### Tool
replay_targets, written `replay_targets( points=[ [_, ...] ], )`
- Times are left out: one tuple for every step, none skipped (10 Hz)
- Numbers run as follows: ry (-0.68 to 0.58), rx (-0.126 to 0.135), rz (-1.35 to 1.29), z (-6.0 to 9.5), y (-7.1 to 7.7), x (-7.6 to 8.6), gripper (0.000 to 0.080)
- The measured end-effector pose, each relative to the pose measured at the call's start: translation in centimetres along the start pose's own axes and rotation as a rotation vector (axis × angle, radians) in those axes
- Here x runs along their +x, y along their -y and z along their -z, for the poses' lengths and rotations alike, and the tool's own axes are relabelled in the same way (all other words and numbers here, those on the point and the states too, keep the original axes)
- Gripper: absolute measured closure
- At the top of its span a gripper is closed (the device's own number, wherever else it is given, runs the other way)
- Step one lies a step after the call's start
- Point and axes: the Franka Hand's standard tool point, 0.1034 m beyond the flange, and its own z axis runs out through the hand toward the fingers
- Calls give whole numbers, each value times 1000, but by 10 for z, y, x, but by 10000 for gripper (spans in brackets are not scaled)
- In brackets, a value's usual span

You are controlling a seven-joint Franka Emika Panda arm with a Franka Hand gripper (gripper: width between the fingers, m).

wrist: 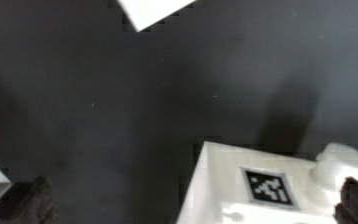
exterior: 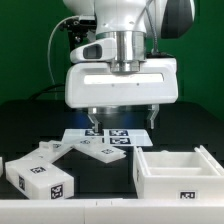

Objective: Assemble cabinet

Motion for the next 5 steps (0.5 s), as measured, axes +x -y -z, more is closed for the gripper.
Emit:
replay_targets(
  points=[
    [1,-1,60,0,0,0,3],
    [1,-1,61,0,0,0,3],
    [2,0,25,-1,-1,-1,3],
    [8,0,-67,-1,-3,-5,3],
    [11,0,-138,-2,-7,-7,3]
  ],
)
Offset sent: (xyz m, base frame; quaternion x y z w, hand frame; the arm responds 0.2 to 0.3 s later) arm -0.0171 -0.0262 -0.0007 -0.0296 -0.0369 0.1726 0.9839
